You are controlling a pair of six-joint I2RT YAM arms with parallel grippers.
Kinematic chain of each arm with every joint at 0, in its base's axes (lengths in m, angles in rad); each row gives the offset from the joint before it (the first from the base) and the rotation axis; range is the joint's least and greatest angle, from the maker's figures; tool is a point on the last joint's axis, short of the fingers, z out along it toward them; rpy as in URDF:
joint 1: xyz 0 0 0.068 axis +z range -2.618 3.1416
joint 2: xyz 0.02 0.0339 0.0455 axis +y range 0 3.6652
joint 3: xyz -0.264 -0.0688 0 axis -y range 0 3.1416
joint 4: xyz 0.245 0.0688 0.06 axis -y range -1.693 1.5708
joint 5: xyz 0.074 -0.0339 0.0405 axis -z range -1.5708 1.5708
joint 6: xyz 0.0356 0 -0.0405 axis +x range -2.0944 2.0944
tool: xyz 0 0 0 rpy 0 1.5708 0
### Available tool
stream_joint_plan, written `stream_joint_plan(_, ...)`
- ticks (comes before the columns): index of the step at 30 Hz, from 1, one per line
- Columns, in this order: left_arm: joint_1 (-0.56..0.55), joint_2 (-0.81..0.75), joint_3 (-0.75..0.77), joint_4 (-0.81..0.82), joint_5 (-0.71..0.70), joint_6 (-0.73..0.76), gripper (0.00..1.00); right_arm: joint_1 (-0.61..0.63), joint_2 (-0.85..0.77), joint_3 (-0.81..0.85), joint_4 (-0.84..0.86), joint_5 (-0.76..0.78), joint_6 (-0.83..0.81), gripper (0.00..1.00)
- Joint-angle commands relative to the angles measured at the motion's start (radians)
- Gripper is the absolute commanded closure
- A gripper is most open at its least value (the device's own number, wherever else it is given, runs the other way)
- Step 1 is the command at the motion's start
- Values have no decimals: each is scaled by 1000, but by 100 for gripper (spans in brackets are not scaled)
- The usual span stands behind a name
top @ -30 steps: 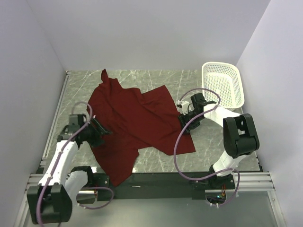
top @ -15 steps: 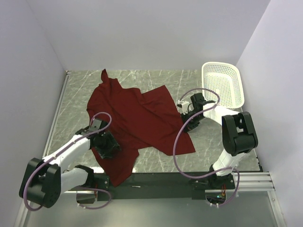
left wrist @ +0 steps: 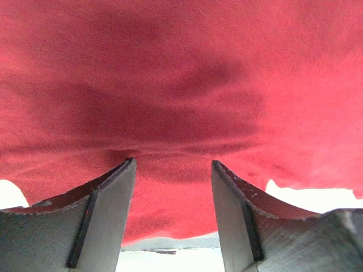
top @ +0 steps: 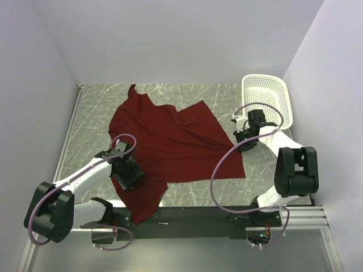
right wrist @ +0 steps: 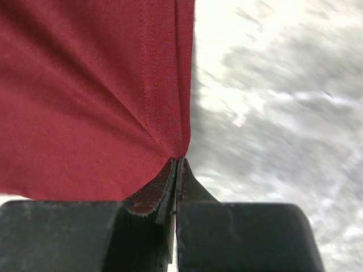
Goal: Fold and stack the t-shirts
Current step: Flatten the tshirt out
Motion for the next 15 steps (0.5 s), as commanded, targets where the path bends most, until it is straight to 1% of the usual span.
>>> stream_joint_plan(1,-5,14,-1,-61,-59,7,38,-47,-52,-12,-11,74,-58,100)
stream_joint_plan(5,-5,-34,27,-105,-78,17,38,-87,-83,-1,-23,97,-85,100)
stream_joint_plan(6,-5,-48,36,-114,-84,20,38,-88,-88,17,-31,99,-101,97)
stream_joint_plan(7,-5,-63,47,-130,-85,29,37,-90,-98,28,-49,84,-105,89)
stream_joint_plan(9,-5,-115,99,-162,-78,46,36,-90,-111,83,-78,39,-130,80)
stream_joint_plan(10,-5,-133,122,-168,-64,72,36,-88,-112,109,-121,-34,-139,73)
stream_joint_plan(11,-5,-172,172,-171,-55,93,35,-87,-106,139,-141,-74,-148,60)
stream_joint_plan(13,-5,-206,228,-148,-61,168,31,-76,-62,242,-195,-172,-159,50)
stream_joint_plan(14,-5,-236,267,-118,-58,199,28,-74,-36,282,-206,-264,-156,49)
stream_joint_plan(15,-3,-244,280,-87,-62,227,21,-61,-5,363,-215,-306,-130,49)
